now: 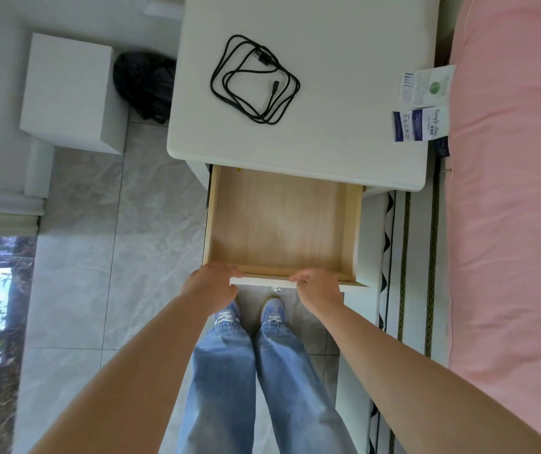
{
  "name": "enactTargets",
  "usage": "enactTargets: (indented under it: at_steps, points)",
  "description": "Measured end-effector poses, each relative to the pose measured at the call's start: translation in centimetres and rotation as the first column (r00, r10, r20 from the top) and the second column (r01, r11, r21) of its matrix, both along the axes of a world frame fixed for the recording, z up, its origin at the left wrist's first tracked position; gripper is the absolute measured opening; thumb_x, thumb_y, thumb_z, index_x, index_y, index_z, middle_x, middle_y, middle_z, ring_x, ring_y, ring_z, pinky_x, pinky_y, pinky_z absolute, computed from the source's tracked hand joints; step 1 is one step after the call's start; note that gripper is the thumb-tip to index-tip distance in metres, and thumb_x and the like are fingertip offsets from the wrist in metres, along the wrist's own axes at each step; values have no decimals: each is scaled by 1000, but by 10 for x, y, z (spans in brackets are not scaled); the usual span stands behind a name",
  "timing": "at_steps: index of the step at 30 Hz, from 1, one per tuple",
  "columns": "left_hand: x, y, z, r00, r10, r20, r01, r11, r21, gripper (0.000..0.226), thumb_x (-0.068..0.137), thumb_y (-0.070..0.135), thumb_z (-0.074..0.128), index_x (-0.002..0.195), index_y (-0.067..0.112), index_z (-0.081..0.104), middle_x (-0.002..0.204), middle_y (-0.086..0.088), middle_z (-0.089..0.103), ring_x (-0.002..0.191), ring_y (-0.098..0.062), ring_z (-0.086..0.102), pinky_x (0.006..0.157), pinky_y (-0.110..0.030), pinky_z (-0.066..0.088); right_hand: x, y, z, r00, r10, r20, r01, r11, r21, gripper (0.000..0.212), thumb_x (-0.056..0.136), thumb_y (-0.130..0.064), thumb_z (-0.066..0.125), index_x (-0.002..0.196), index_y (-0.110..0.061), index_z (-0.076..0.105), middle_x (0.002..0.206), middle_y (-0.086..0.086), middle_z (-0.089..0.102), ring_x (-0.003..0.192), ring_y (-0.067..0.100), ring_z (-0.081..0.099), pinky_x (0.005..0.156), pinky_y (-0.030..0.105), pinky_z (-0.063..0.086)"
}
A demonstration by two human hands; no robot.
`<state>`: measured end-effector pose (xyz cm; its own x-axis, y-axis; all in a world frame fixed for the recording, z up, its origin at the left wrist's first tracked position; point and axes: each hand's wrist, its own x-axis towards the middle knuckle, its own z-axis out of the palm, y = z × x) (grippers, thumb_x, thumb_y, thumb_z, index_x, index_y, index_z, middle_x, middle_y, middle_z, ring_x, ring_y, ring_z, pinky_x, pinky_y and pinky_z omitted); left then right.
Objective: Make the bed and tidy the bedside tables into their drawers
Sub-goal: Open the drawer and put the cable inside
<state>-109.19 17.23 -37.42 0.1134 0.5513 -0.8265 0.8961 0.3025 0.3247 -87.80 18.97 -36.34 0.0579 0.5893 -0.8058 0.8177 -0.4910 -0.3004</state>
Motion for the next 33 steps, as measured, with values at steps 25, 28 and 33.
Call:
enactTargets:
  at_steps: [25, 28, 33]
  points:
    - [15, 205, 29, 957, 37, -288, 204, 619, 758, 71, 86, 1, 49, 150, 22, 26, 157, 2, 27, 126, -24, 43, 102, -37, 36, -10, -30, 14, 747, -547, -378, 549, 828, -113, 39, 86, 8, 38, 85, -7, 74, 72, 7, 67, 69, 15, 62, 75, 28, 54]
    - [15, 211, 27, 948, 12, -319, 241, 627, 740, 60, 87, 0, 52, 143, 17, 40, 144, -4, 42, 121, -28, 45, 100, -37, 36, -4, -36, 10, 763, -541, -354, 540, 834, -112, 41, 85, 8, 38, 82, -11, 74, 70, 6, 67, 68, 15, 62, 75, 32, 55]
    - [11, 208, 30, 934, -54, -352, 314, 592, 742, 30, 78, -5, 63, 104, 11, 61, 97, -8, 57, 88, -27, 54, 78, -35, 42, -2, -24, 15, 761, -531, -372, 537, 838, -97, 42, 86, 6, 39, 83, -14, 75, 72, 4, 69, 72, 16, 64, 77, 33, 56]
